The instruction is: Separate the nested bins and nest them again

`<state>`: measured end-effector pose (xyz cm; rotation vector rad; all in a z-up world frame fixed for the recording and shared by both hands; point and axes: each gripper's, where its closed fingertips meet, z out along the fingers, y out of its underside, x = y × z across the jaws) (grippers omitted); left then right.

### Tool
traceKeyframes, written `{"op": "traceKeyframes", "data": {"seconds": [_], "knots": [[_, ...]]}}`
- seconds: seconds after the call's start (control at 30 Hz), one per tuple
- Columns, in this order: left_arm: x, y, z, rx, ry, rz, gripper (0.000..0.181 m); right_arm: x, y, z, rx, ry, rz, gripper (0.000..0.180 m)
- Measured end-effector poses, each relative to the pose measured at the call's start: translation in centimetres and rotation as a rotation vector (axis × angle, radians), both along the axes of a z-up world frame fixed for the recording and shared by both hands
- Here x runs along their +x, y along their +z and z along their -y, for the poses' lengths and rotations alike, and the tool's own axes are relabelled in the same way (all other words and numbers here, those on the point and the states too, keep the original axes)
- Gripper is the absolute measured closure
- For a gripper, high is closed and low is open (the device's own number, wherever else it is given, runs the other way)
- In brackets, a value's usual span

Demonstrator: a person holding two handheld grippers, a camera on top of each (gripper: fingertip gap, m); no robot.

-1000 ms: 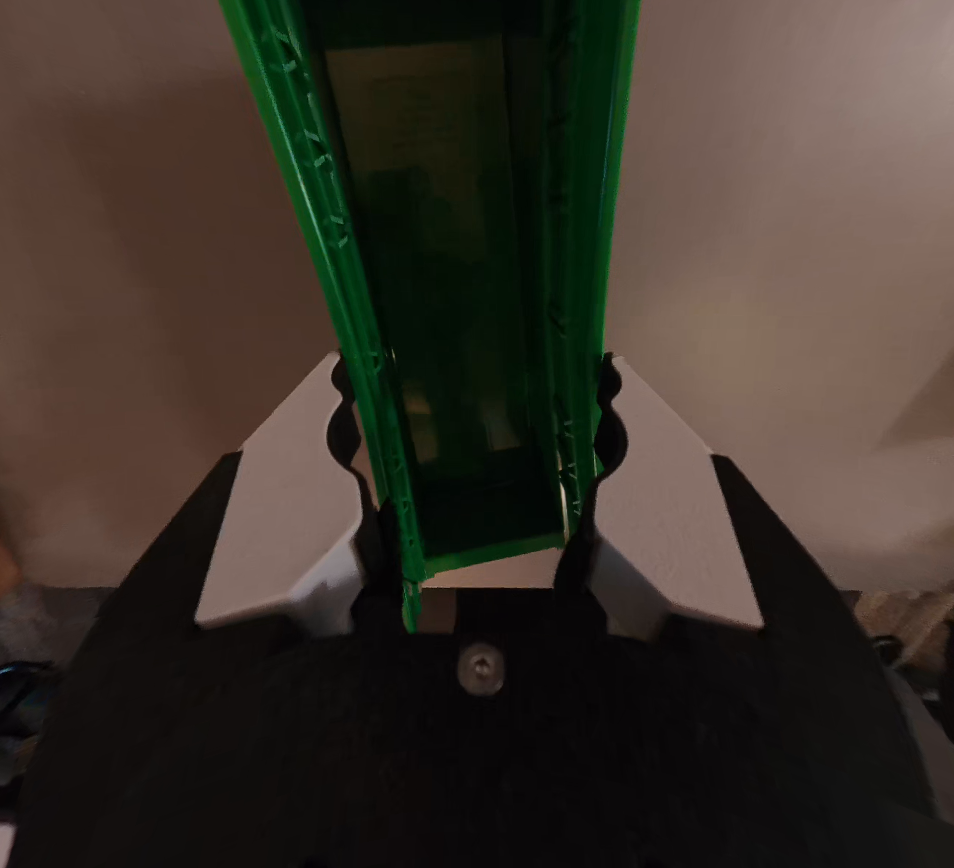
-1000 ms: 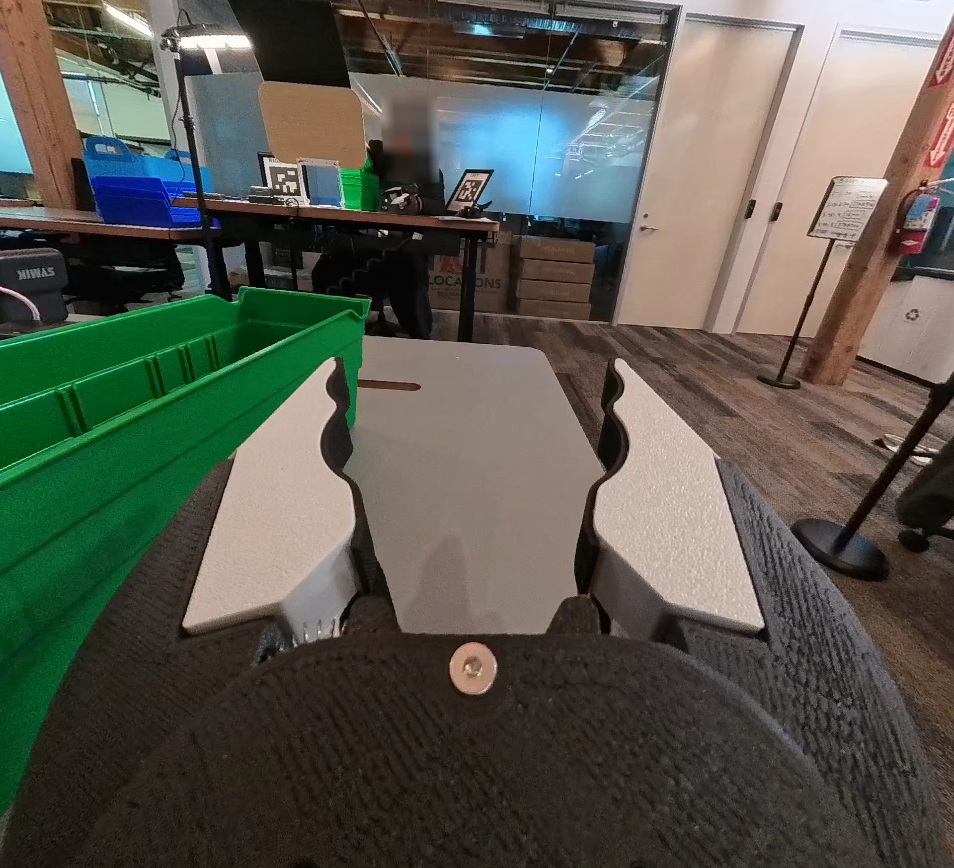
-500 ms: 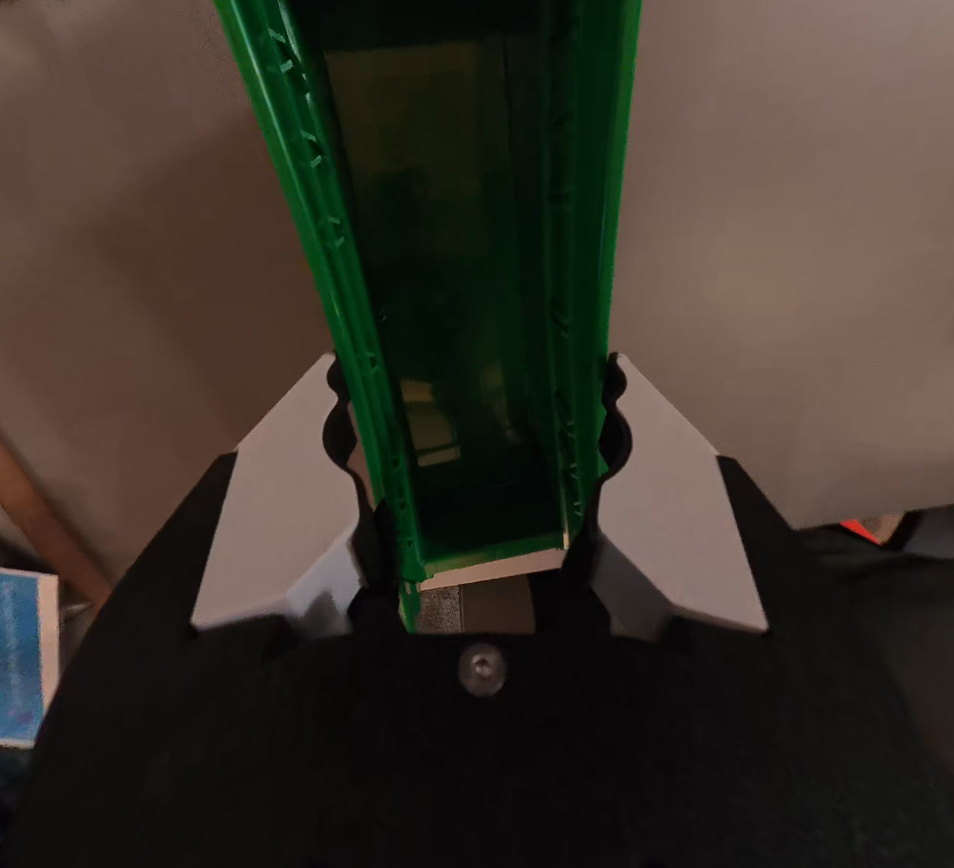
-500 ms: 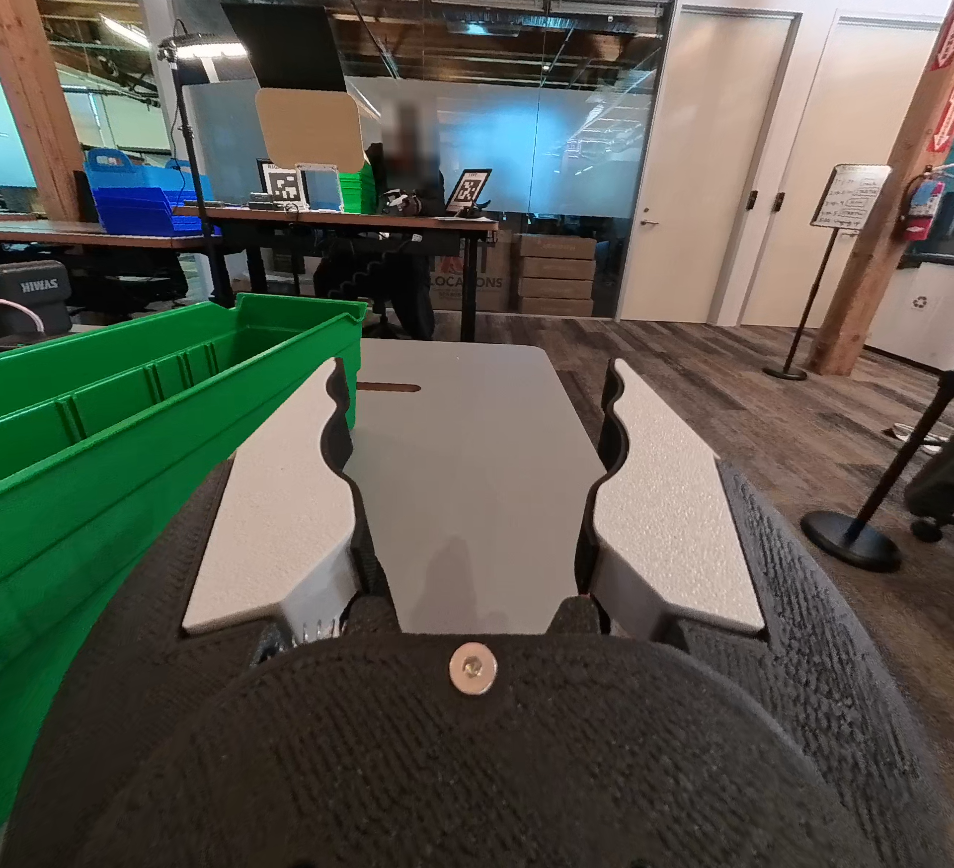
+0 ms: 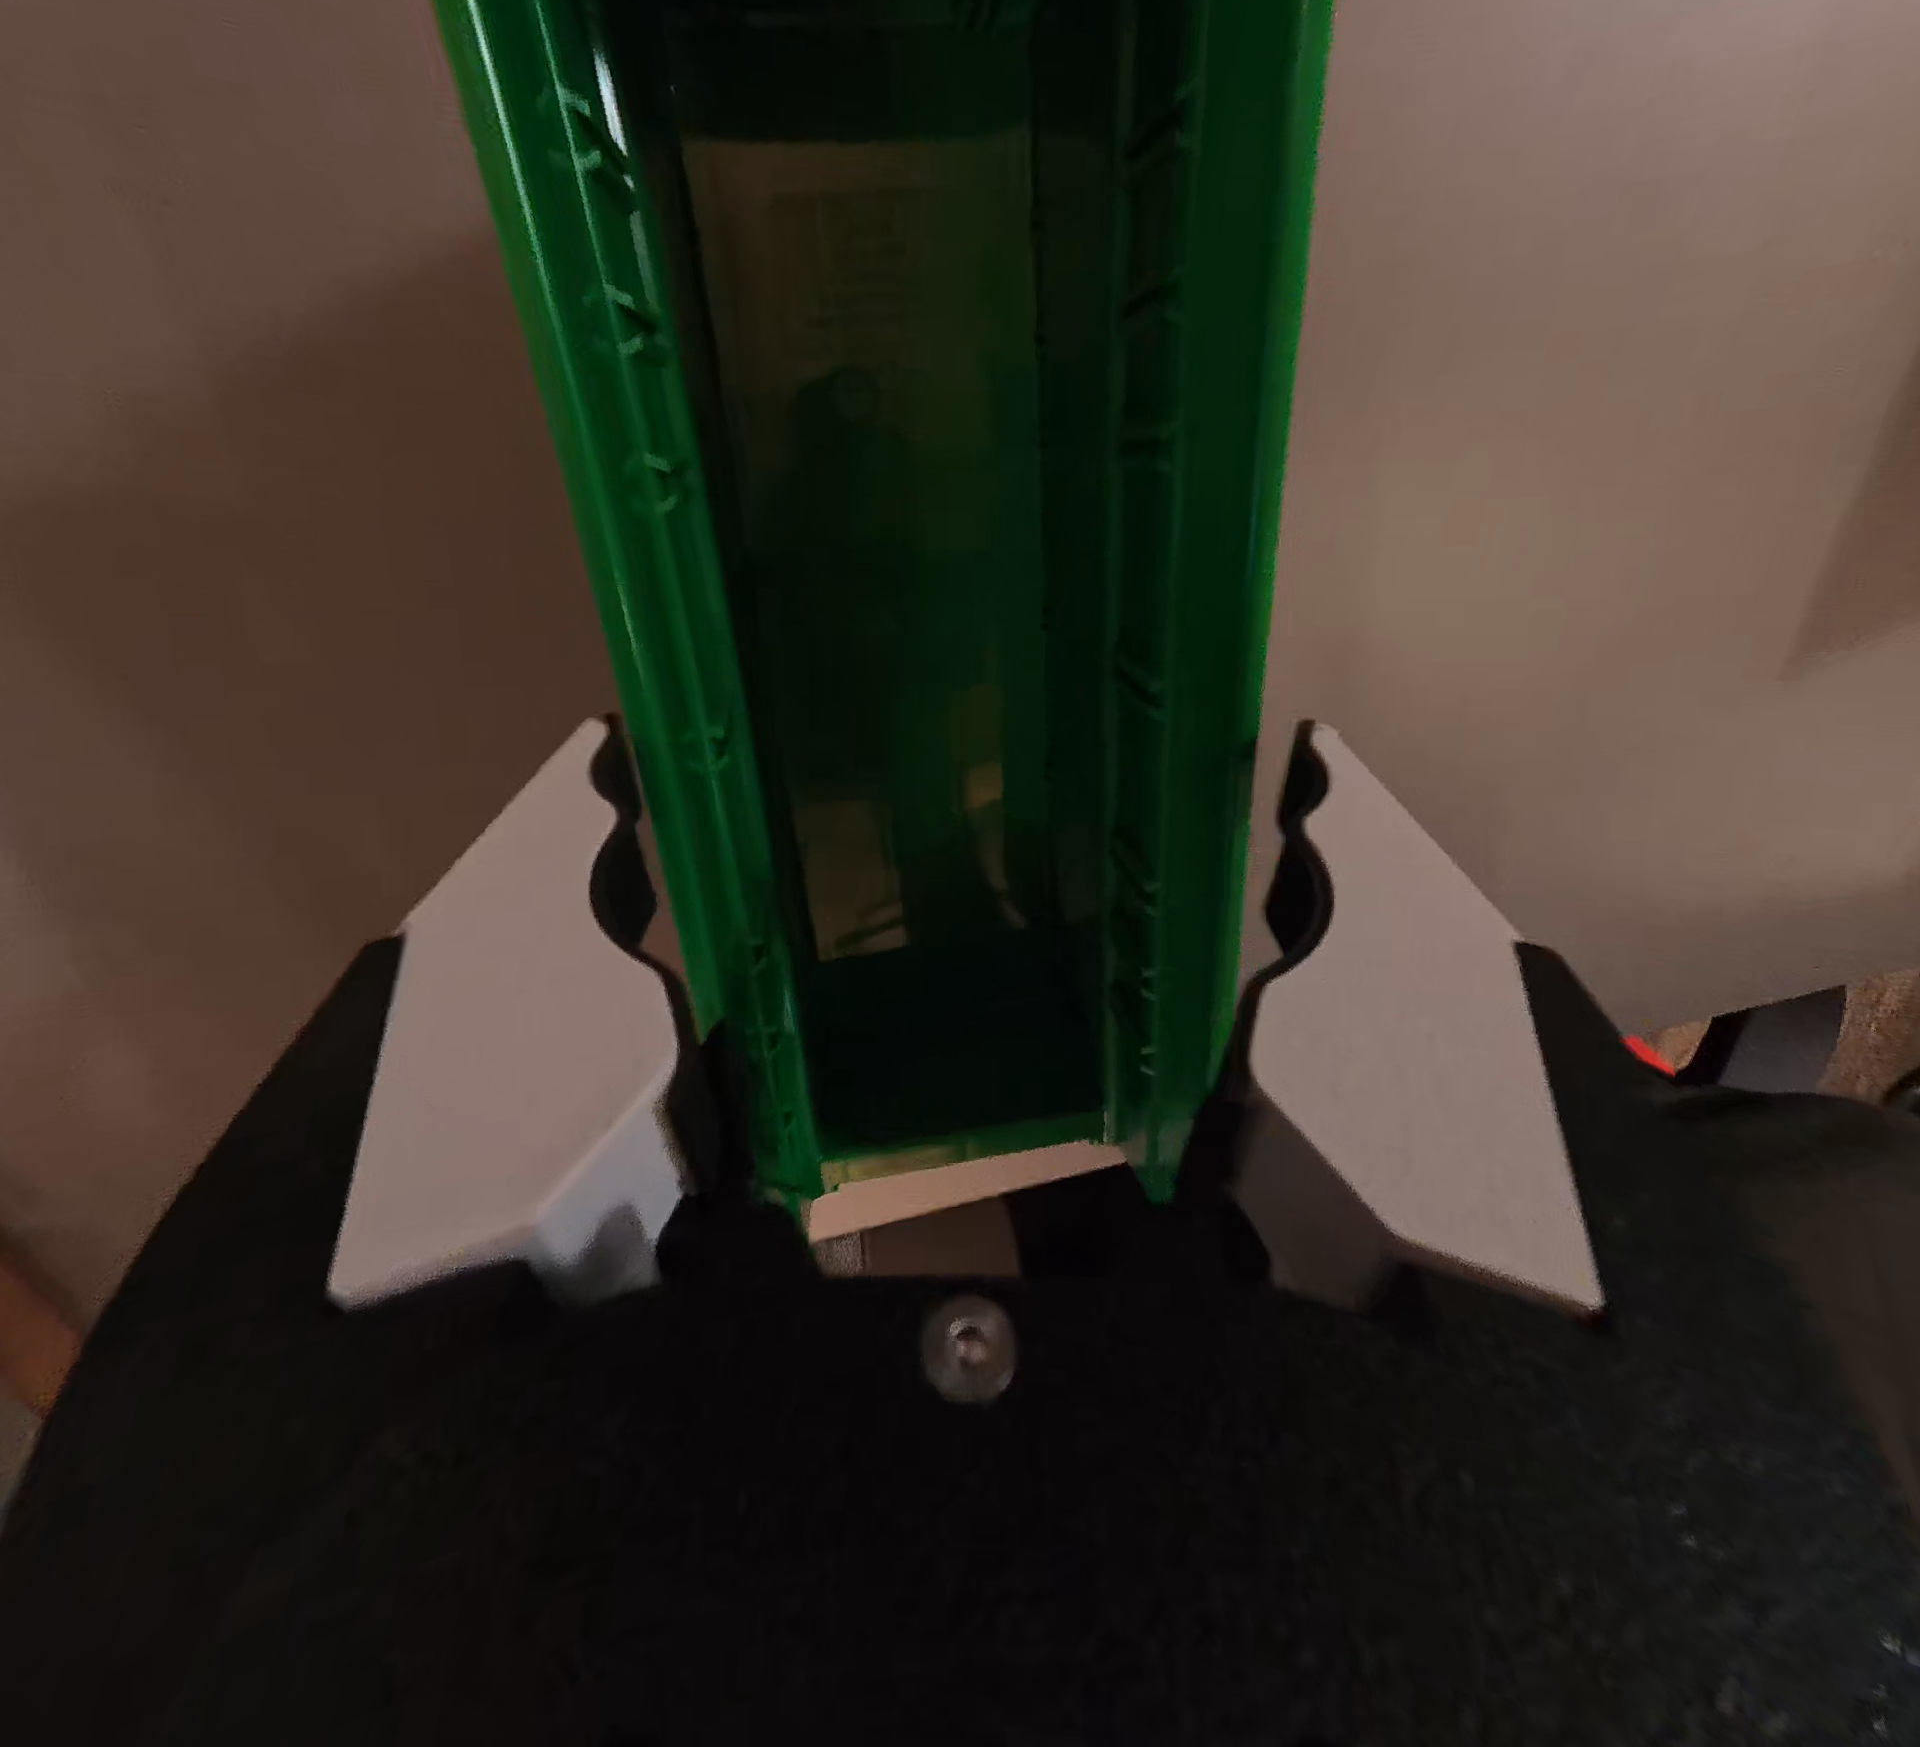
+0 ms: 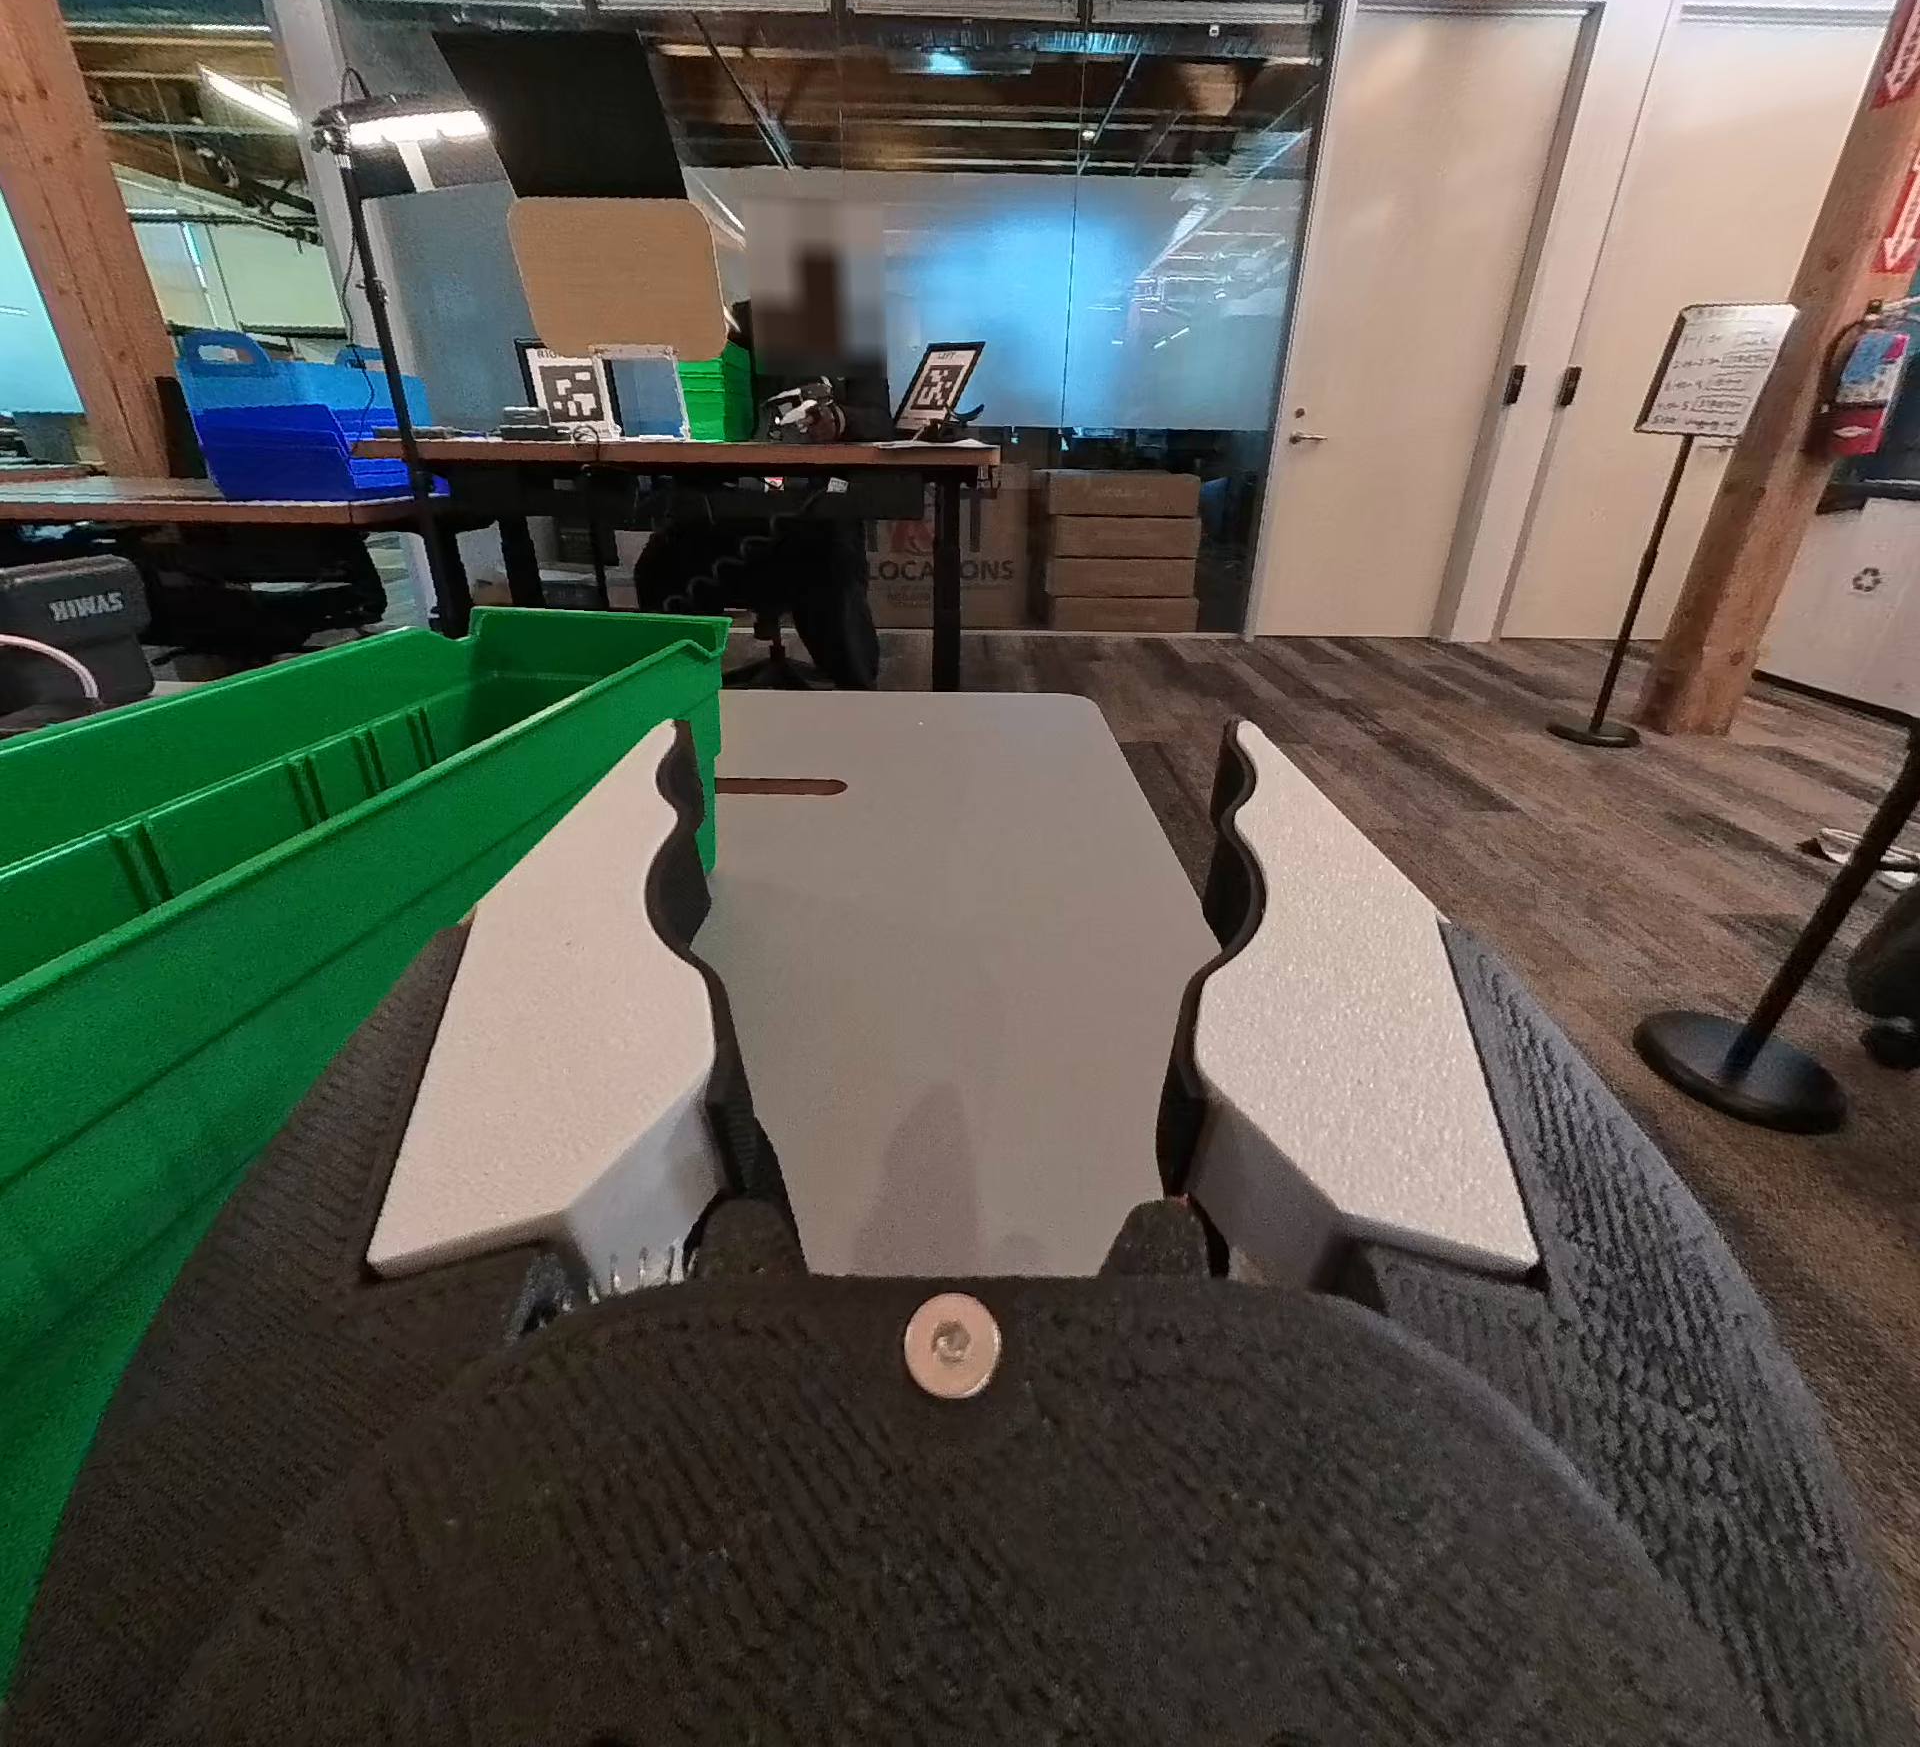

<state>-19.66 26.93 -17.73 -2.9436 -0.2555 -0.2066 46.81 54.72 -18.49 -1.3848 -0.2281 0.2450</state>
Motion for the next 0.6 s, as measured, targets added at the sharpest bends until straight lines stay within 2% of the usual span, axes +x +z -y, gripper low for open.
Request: {"op": "traceKeyframes", "data": {"seconds": [0.13, 0.27, 0.4, 0.6], "knots": [[0.7, -0.2, 0.6, -0.04, 0.018, -0.017, 0.05, 0.0, 0.0, 0.0, -0.002, 0.002, -0.009, 0.082], [0.0, -0.8, 1.3, -0.101, 0.003, -0.139, 0.06, 0.1, 0.0, -0.1, -0.003, 0.002, -0.013, 0.082], [0.1, -0.4, 1.5, -0.111, -0.004, -0.158, 0.086, 0.1, 0.0, -0.1, -0.002, 0.001, -0.017, 0.082], [-0.9, 1.0, 2.1, -0.092, -0.008, -0.231, 0.091, 0.1, 0.0, -0.1, -0.005, 0.005, -0.017, 0.082]]}}
